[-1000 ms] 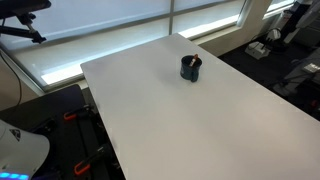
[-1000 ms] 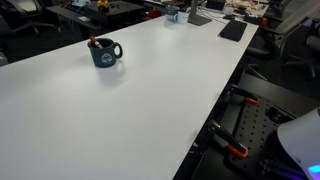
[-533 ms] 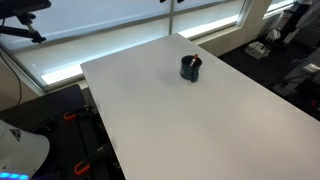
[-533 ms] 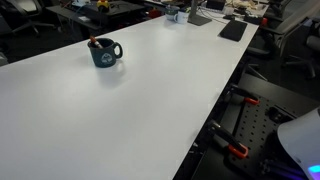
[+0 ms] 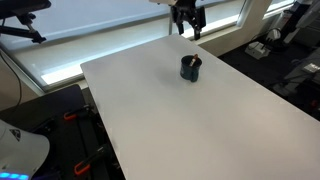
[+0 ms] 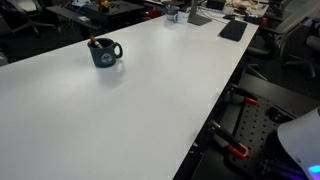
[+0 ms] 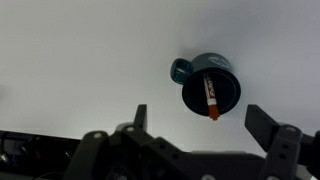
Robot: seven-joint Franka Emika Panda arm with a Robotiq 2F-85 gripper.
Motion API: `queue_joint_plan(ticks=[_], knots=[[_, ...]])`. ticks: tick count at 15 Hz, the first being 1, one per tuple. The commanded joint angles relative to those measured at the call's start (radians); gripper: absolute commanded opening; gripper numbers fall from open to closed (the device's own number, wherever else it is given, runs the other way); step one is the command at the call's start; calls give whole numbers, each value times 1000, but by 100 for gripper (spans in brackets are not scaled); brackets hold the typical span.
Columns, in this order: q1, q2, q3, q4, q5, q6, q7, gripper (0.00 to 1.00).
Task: Remove the marker from the cup
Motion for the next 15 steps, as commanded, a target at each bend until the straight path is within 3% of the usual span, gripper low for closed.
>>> queue_joint_plan(ticks=[1, 3, 4, 8, 15], knots=[[64, 77, -69, 78, -33, 45, 67, 100], [57, -18, -56, 21, 60, 23, 6, 100], [66, 65, -76, 57, 32, 42, 14, 100], [66, 10, -68, 52, 53, 33, 15, 100], [78, 117, -64, 88, 57, 65, -55, 100]])
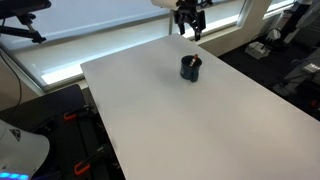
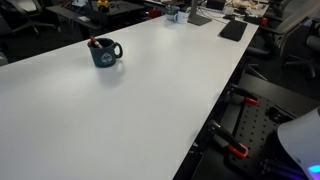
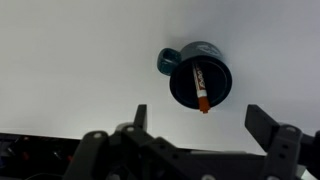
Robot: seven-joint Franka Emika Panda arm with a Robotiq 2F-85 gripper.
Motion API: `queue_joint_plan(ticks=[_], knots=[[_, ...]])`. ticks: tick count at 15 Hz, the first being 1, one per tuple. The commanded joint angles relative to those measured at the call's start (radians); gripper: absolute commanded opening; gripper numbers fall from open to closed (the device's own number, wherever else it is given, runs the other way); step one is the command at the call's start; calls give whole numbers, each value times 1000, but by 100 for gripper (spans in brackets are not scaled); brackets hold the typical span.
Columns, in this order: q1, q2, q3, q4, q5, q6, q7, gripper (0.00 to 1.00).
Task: Remove the marker from the cup
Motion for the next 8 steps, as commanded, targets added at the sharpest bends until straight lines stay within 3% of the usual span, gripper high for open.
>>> queue_joint_plan(ticks=[1, 5, 6, 8], knots=[[16, 54, -12, 30, 11, 42, -66, 100], [52, 151, -52, 98, -28, 96, -17, 100], [36, 90, -37, 33, 9, 80, -59, 100], [48, 130, -53, 66, 6, 89, -57, 100]])
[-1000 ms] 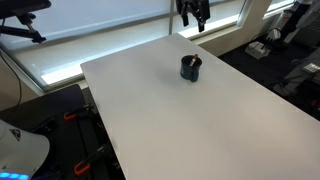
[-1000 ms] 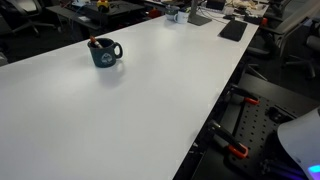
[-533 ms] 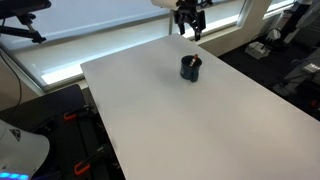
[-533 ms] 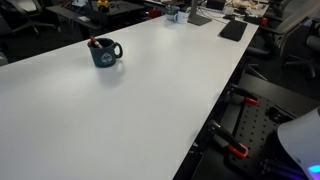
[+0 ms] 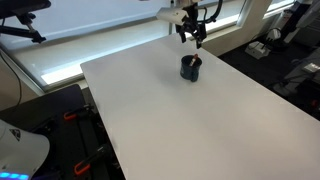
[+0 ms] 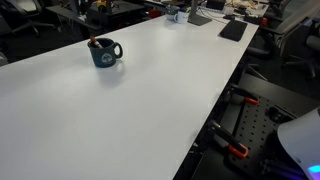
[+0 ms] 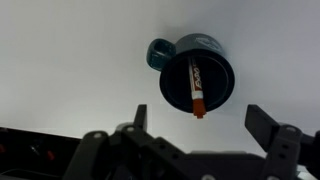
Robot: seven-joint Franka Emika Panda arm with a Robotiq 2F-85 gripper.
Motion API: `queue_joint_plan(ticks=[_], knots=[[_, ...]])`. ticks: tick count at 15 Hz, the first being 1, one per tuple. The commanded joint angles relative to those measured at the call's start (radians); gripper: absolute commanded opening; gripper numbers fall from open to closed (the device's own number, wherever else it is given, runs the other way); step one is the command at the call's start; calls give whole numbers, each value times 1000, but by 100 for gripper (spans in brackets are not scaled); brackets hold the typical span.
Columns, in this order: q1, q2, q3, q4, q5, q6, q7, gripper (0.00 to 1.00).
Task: Remove the marker from the cup
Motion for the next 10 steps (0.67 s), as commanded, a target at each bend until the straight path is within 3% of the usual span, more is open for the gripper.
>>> queue_joint_plan(ticks=[1, 10], knots=[[21, 12, -23, 12, 16, 2, -11, 100], [22, 21, -23, 24, 17, 3, -12, 100]])
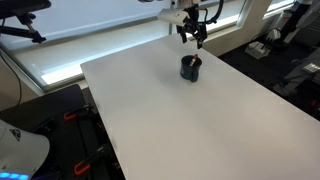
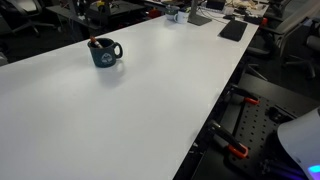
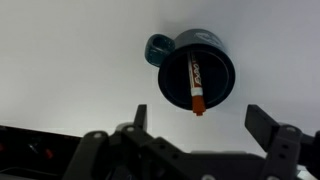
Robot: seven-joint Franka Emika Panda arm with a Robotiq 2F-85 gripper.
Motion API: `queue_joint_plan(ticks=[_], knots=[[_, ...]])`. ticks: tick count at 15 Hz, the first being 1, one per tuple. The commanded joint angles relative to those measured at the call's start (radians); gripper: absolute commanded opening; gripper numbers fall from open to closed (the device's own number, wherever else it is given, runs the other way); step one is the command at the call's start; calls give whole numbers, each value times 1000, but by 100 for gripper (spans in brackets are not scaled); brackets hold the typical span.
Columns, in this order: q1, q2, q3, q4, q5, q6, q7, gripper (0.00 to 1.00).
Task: Remove the marker from the cup
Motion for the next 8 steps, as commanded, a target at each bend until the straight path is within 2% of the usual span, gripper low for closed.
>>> queue_joint_plan(ticks=[1, 8], knots=[[18, 0, -20, 0, 17, 1, -12, 100], [17, 29, -15, 16, 18, 17, -25, 100]])
